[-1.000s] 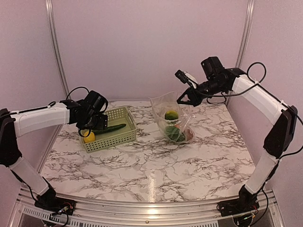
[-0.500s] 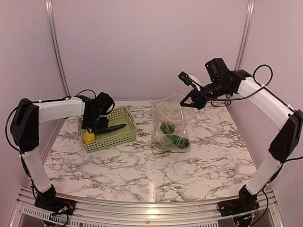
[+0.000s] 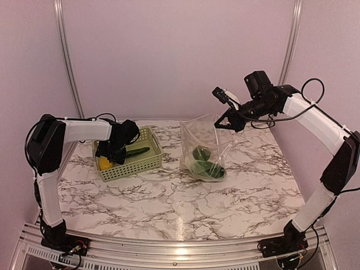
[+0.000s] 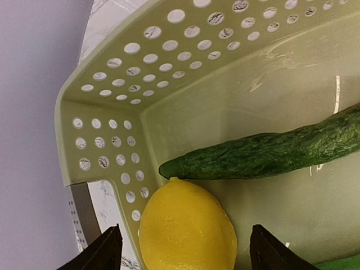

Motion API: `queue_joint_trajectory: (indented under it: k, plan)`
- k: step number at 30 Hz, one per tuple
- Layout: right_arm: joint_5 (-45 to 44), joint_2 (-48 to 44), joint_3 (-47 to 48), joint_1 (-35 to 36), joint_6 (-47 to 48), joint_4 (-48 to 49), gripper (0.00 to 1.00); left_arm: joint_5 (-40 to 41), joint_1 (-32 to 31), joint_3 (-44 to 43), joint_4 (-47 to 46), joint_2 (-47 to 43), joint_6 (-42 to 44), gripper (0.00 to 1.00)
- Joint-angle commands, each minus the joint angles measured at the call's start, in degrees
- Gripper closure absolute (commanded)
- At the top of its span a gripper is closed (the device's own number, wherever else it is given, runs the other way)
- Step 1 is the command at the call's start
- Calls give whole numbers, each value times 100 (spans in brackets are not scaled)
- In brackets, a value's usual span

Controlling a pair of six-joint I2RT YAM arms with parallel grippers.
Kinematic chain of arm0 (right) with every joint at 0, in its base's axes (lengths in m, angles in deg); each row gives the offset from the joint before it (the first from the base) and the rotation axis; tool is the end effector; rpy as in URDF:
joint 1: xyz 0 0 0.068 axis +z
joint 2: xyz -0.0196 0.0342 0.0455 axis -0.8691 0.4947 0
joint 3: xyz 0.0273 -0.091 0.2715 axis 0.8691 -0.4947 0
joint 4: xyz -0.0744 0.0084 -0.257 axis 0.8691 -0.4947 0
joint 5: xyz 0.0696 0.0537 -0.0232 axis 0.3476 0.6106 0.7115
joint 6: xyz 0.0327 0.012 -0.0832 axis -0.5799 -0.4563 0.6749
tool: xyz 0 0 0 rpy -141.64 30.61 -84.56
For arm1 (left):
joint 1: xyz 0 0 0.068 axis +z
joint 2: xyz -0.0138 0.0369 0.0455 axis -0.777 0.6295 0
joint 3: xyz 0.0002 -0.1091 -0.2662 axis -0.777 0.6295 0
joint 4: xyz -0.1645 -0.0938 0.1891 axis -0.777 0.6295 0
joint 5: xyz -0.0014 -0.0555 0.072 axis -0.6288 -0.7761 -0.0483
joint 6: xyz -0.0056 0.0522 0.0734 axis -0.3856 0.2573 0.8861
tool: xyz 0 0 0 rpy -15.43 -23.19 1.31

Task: Place the food in the zip-top bag and seal the zipper
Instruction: Pick up the fake fruit from the bin.

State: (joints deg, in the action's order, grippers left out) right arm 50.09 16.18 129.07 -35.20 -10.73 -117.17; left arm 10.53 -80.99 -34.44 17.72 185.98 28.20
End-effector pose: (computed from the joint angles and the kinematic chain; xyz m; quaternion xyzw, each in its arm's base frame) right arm 0.3190 0.1995 0.3591 -0.4403 0.7867 0.2873 0.3237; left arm 0.3792 -0.1616 0.1535 0.0110 0.9396 0.2378 0.2459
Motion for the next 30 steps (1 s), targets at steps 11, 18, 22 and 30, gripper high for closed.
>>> queue_joint_trajectory:
  k: [11,18,22,30]
  plan:
    - [-80,-211,-52,-19,91,97,100,189,81,201,262,315,-238,33]
    - [-132,-273,-79,-20,94,97,100,171,86,275,224,119,-285,50]
    - [-174,-277,-33,-19,100,88,100,-48,73,223,171,-408,-297,57]
    - [-168,-162,110,-20,91,46,100,-774,35,-6,54,-1287,-267,64]
